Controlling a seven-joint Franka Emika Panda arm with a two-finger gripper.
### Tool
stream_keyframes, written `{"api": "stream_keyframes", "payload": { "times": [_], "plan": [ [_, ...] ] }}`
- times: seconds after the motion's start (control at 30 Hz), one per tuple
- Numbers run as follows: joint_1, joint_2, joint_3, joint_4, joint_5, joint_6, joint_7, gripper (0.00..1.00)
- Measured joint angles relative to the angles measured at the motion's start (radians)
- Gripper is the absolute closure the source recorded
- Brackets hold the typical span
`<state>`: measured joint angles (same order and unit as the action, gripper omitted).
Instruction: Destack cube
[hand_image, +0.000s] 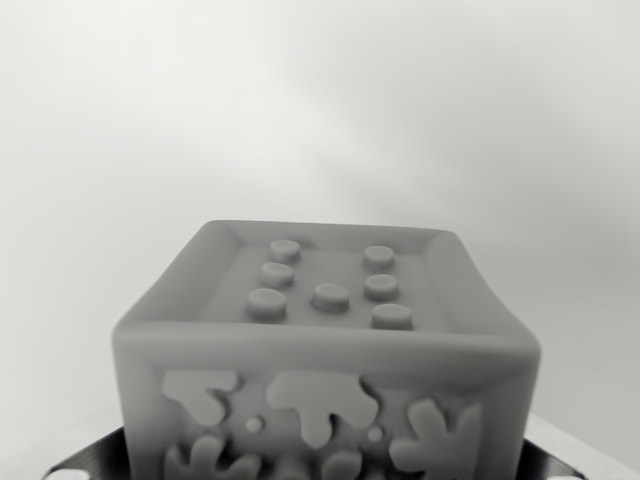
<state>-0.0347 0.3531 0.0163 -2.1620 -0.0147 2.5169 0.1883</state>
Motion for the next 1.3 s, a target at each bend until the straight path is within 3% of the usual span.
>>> {"api": "stream_keyframes", "payload": {
  "times": [1.3],
  "plan": [
    [-0.093, 0.127, -0.001, 0.183, 0.0, -0.055, -0.064, 1.0]
  ]
}}
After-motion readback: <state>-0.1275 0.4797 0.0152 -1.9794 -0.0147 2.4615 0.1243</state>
